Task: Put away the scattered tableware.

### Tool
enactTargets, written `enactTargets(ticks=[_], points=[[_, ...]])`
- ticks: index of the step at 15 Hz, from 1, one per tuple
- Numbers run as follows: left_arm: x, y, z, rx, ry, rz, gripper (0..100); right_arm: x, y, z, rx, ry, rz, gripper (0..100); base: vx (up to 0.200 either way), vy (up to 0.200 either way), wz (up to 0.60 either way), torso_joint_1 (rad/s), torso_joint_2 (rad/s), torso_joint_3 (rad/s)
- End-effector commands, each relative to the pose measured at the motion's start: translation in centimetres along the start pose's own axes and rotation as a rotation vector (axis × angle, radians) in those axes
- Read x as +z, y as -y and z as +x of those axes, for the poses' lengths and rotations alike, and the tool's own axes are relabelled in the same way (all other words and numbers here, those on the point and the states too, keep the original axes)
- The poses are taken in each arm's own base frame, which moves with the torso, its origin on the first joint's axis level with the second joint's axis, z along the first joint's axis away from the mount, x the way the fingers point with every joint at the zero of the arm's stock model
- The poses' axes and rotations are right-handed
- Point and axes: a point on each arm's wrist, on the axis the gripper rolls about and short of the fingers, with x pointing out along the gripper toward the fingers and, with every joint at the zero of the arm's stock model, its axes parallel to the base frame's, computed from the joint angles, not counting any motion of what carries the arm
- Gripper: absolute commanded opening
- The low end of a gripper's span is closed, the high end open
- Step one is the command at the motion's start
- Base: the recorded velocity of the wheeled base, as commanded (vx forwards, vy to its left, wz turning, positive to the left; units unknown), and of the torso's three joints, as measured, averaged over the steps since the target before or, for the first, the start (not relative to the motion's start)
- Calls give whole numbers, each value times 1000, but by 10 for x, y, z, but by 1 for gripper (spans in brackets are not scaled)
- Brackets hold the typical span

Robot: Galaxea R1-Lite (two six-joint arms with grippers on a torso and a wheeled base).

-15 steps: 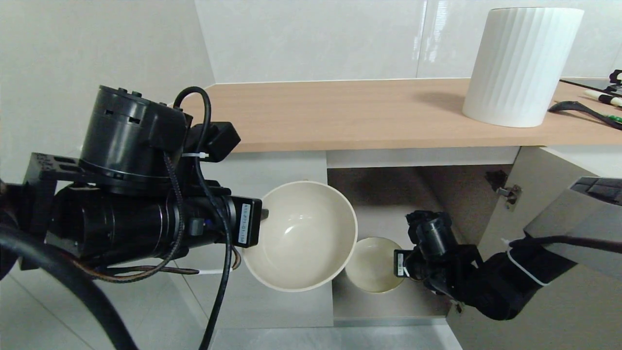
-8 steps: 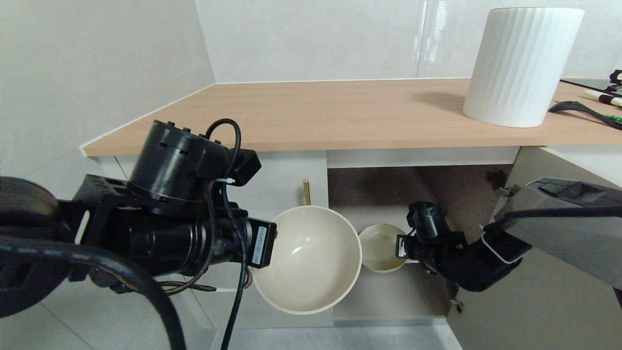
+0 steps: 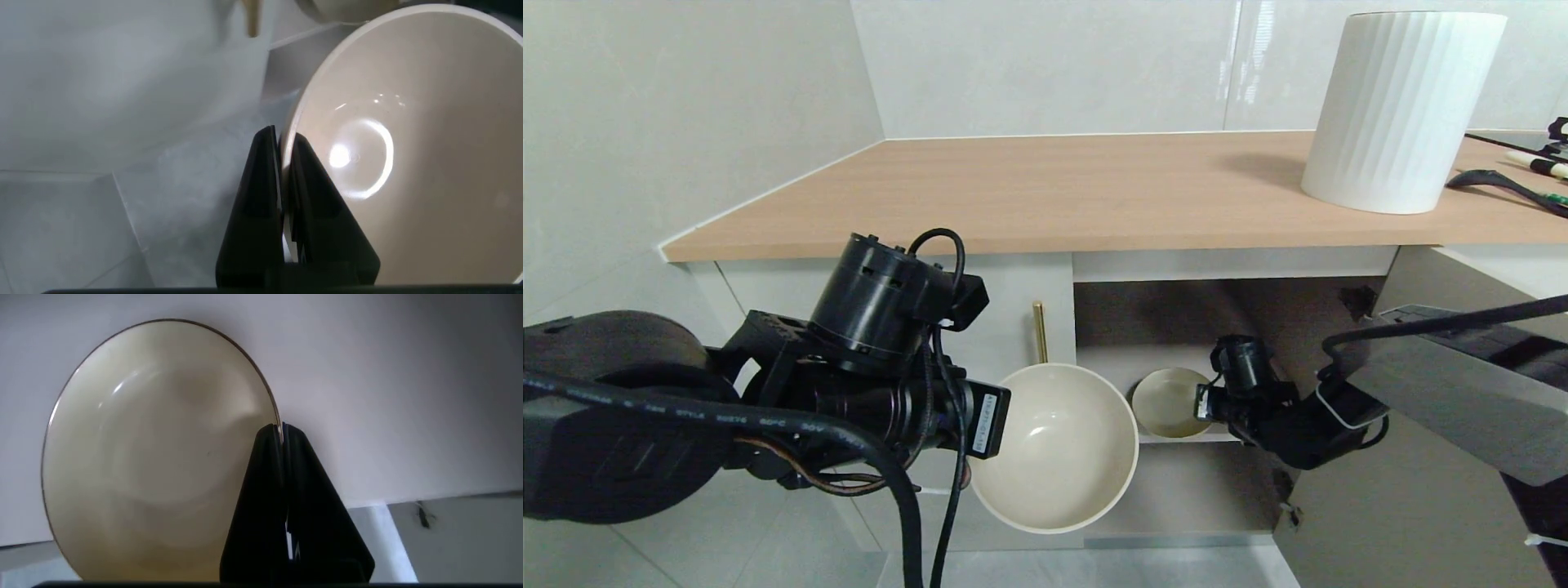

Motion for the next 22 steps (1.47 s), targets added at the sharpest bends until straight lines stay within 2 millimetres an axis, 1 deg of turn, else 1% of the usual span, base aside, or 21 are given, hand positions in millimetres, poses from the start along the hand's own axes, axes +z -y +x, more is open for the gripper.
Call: enactTargets(ticks=[1,4,5,8,15,16,19,20,22], points=[[0,0,1,1,-3,1,0,0,-4,13,-5,17,7,0,0,0,0,0,0,0],[0,0,0,2,-1,0,0,0,-6,22,-9,18,8,0,0,0,0,0,0,0],[0,0,-1,0,5,-1,0,6,-6,26,-26,34,17,0,0,0,0,0,0,0],[1,0,-3,0,8,-1,0,8,-3,32,-37,47,28,0,0,0,0,0,0,0],[1,0,-4,-1,12,-2,0,8,-4,35,-57,50,27,0,0,0,0,0,0,0],[1,0,-4,-1,12,-2,0,8,-4,35,-57,50,27,100,0,0,0,0,0,0],[1,0,-4,-1,10,-2,0,11,-4,32,-53,56,42,100,0,0,0,0,0,0],[1,0,-4,-1,10,-2,0,15,-5,28,-50,63,54,100,0,0,0,0,0,0],[-1,0,0,0,-2,0,0,20,-4,12,-46,63,71,100,0,0,0,0,0,0]])
